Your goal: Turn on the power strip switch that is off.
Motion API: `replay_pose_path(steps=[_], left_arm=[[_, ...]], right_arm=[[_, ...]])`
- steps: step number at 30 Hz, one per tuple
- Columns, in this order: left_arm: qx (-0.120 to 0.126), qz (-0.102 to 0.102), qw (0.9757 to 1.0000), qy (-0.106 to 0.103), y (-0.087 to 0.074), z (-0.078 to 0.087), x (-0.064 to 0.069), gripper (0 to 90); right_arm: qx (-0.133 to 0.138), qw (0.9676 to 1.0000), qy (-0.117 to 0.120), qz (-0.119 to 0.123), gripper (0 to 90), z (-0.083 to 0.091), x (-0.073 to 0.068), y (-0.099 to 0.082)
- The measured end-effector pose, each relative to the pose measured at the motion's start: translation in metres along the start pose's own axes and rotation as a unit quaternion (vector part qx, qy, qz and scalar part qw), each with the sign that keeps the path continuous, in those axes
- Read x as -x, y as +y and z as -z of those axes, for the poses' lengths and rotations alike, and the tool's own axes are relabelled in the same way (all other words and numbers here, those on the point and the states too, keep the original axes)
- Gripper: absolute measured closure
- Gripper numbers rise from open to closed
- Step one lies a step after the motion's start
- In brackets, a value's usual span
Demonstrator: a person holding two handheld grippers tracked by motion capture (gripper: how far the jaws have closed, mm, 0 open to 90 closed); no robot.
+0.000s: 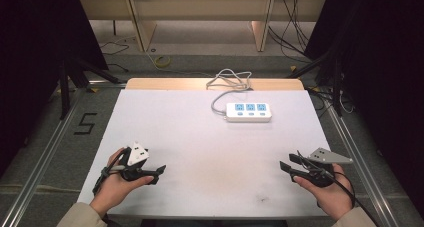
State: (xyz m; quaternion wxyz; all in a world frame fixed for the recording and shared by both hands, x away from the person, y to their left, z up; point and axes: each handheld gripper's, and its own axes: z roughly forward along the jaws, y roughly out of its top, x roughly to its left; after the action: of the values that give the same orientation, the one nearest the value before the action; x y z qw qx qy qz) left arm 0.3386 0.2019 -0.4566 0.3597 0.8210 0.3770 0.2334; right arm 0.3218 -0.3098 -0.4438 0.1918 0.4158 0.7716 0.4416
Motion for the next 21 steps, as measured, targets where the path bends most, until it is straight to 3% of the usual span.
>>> replay_pose_path(steps=[9,21], left_arm=[[-0.001,0.003,1.0,0.004,0.0,0.001,0.0,18.2],[0.0,-0.003,1.0,0.002,0.001,0.0,0.002,17.9]], right_arm=[[-0.01,0.9995,-0.013,0.027,89.0,0.002,-0.005,0.004],[-0.018,0.9995,-0.022,0.016,90.0,-0.008,-0.002,0.016]])
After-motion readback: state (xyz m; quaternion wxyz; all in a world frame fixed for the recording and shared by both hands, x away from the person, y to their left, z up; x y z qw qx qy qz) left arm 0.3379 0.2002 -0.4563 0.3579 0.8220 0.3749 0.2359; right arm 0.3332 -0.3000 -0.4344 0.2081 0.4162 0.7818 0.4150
